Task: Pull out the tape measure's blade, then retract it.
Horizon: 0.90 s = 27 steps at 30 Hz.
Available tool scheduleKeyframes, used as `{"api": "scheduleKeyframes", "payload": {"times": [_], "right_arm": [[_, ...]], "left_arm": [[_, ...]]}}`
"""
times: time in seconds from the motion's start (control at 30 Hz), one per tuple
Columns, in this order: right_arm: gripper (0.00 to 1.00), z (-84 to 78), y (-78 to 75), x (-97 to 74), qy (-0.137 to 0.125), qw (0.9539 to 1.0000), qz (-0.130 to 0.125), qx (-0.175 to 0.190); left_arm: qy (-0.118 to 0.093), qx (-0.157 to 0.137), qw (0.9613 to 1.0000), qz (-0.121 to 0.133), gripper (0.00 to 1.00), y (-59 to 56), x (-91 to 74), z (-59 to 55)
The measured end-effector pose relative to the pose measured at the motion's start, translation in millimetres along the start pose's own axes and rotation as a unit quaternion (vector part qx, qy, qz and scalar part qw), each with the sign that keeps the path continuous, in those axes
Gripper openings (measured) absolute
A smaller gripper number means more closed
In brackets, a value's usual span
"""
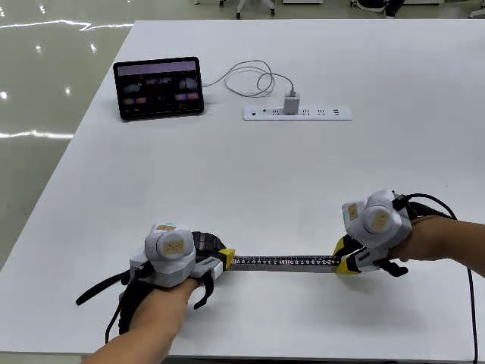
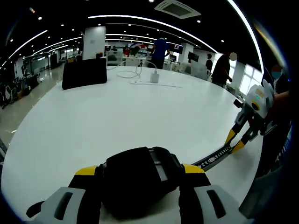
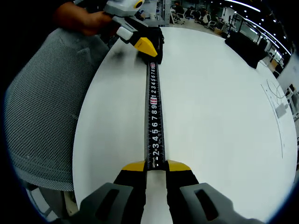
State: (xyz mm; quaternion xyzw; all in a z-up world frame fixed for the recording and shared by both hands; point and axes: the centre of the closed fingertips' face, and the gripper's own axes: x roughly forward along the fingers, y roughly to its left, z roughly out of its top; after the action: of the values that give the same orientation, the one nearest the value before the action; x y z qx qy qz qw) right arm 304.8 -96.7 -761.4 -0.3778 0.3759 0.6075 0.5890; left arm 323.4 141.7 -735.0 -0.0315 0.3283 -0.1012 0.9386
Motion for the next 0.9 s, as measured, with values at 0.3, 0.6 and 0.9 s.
{"api": "scheduleKeyframes", "payload": {"times": [0.3,0.6,0.9], "right_arm": [[0.11,8.3,0.6,5.1,-0.004,1.0000,0.000,0.001],[0.11,15.6,-0.5,8.7,-0.009,0.9999,-0.002,0.005],[0.11,22.0,0.3,11.1,-0.012,0.9999,0.000,0.003]], "left_arm": [[0.000,-0.001,1.0000,-0.001,0.64,0.0,-0.1,-0.1],[0.000,-0.002,1.0000,-0.001,0.64,0.1,0.2,-0.1],[0.000,-0.002,1.0000,-0.002,0.64,0.2,0.0,0.0]]}}
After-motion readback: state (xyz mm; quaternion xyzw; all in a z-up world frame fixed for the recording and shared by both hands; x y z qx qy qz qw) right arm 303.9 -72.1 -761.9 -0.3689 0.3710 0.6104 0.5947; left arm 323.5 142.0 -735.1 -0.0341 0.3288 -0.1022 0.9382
